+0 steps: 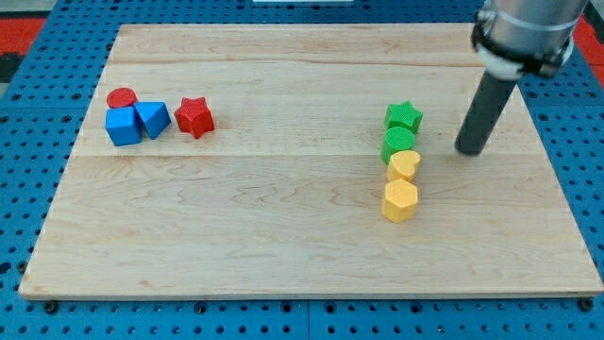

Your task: Point at the red star

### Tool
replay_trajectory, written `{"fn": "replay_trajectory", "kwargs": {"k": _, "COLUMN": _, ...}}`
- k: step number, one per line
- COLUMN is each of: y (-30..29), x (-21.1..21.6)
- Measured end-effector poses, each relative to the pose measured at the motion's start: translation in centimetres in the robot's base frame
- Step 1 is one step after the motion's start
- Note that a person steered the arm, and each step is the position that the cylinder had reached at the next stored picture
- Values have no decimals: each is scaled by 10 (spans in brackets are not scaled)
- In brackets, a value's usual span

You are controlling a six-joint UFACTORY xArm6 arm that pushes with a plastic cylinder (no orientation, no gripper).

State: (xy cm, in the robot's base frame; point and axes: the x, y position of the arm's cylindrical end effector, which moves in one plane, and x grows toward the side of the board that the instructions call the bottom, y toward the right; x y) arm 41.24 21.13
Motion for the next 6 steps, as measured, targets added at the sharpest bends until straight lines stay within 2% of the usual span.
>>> {"fn": "replay_trajectory", "kwargs": {"k": 1, "y": -2, "x": -56}}
{"fn": "replay_trajectory", "kwargs": {"k": 2, "y": -70, "x": -114}}
{"fn": "replay_trajectory", "kwargs": {"k": 3, "y": -161, "x": -139}}
{"fn": "replay_trajectory", "kwargs": {"k": 4, "y": -248, "x": -146}}
{"fn": "replay_trajectory", "kwargs": {"k": 6, "y": -367, "x": -148}}
